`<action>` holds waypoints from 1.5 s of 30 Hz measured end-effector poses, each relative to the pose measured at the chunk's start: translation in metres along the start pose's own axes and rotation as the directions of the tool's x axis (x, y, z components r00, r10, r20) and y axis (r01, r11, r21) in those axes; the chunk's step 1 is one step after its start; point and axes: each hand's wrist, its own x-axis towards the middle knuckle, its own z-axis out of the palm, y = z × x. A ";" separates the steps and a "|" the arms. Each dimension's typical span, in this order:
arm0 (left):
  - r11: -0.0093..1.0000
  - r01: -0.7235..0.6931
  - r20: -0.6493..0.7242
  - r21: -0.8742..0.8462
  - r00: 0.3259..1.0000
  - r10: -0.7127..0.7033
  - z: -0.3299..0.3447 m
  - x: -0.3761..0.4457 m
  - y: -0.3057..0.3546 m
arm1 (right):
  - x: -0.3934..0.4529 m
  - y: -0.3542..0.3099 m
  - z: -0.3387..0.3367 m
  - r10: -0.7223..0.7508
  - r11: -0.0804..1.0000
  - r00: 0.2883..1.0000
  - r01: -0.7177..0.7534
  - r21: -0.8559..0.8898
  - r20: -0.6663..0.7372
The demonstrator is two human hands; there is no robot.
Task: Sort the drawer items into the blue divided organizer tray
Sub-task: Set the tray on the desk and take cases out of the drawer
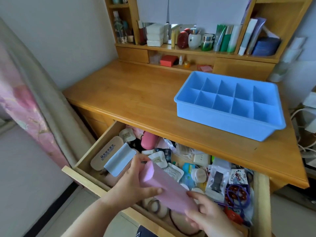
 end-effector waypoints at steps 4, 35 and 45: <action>0.994 -0.072 -0.124 -0.085 0.990 0.061 -0.047 0.016 0.011 | 0.007 -0.069 -0.013 -0.334 0.941 0.940 0.329 -0.080 -0.072; 0.661 0.521 -0.479 0.540 0.836 -0.268 -0.069 0.057 -0.108 | 0.080 -0.091 -0.063 -0.636 0.331 0.771 0.242 -0.912 -0.026; 0.746 -0.376 -0.064 0.549 0.871 0.487 -0.016 0.021 -0.024 | 0.060 -0.087 0.015 -0.169 0.983 0.981 0.161 0.086 0.094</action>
